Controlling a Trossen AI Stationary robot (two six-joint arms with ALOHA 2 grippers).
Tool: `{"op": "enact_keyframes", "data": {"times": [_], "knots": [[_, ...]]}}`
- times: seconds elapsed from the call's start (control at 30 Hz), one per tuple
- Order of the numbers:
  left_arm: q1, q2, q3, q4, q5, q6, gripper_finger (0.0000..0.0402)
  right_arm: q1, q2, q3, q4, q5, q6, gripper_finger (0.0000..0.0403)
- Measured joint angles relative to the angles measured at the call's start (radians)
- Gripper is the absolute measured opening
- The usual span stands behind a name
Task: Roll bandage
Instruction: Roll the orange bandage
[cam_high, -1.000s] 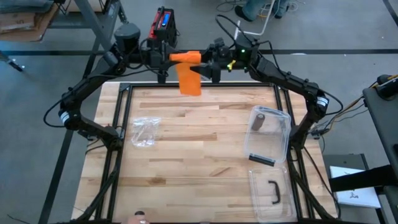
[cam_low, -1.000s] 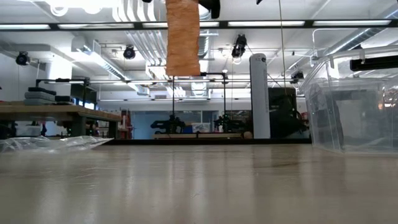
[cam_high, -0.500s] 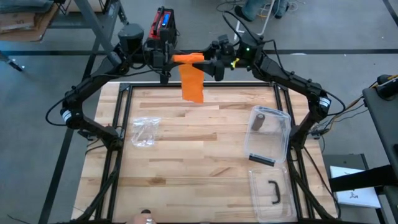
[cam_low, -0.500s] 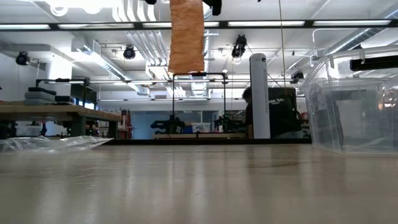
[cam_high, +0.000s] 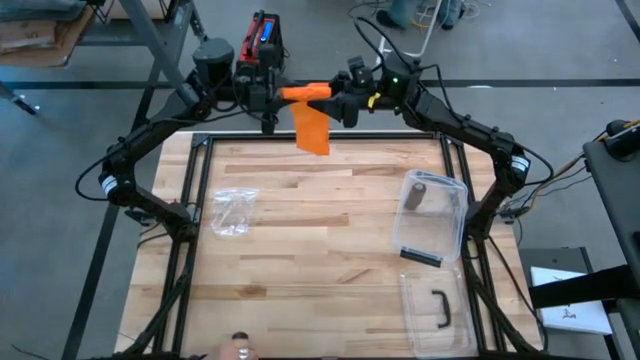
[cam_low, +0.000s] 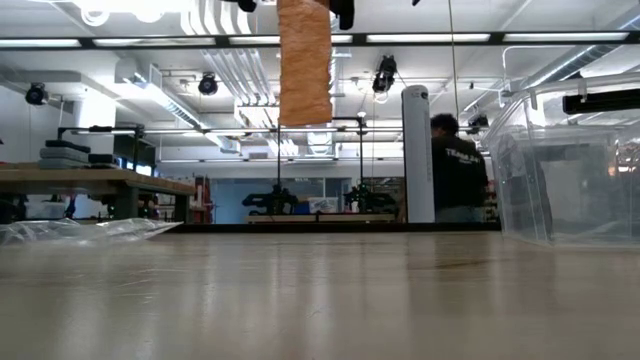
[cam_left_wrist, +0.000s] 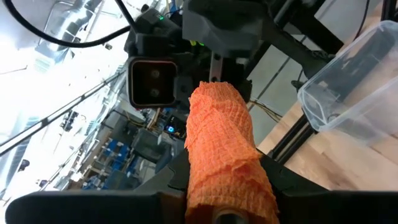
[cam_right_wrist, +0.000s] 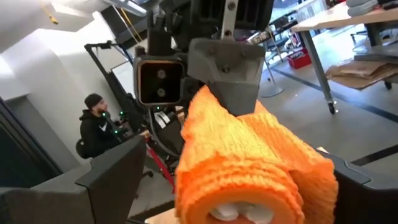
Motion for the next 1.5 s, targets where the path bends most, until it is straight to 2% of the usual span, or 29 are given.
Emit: {"op": "enact_keyframes", "data": {"times": [0.17, 0.37, 0.53, 0.67, 0.8, 0.93, 1.03, 1.23, 1.37, 1.5], "knots": [[-0.006, 0.000, 0.000, 0.000, 0.001, -0.014, 0.0085, 0.000, 0.002, 0.000, 0.007, 0.009, -0.011, 0.0326], [-0.005, 0.000, 0.000, 0.000, 0.001, -0.029, 0.0103, 0.000, 0.009, 0.000, 0.005, 0.027, -0.015, 0.0247], [-0.008, 0.000, 0.000, -0.008, 0.003, -0.157, 0.0142, 0.000, 0.011, 0.000, 0.001, 0.026, -0.088, 0.0172], [-0.008, -0.002, 0.000, -0.037, -0.004, -0.376, 0.0189, 0.000, 0.011, 0.000, 0.002, 0.028, -0.215, 0.0126], [-0.008, -0.015, 0.000, -0.067, -0.005, -0.604, 0.0246, -0.005, 0.011, 0.000, -0.008, 0.026, -0.378, 0.0107], [-0.008, -0.020, 0.000, -0.098, -0.004, -0.723, 0.0293, -0.005, 0.011, 0.000, -0.034, 0.026, -0.582, 0.0108], [-0.008, -0.019, -0.001, -0.101, -0.005, -0.765, 0.0313, -0.005, 0.011, 0.000, -0.050, 0.026, -0.679, 0.0110], [-0.008, -0.019, -0.001, -0.099, -0.007, -0.809, 0.0312, -0.005, 0.010, 0.000, -0.097, 0.023, -0.861, 0.0102], [0.002, -0.013, -0.001, -0.104, -0.012, -0.820, 0.0285, -0.005, 0.010, 0.000, -0.101, 0.017, -0.909, 0.0106], [0.003, -0.003, -0.002, -0.149, -0.031, -0.764, 0.0245, 0.000, 0.010, -0.001, -0.105, 0.019, -0.913, 0.0107]]}}
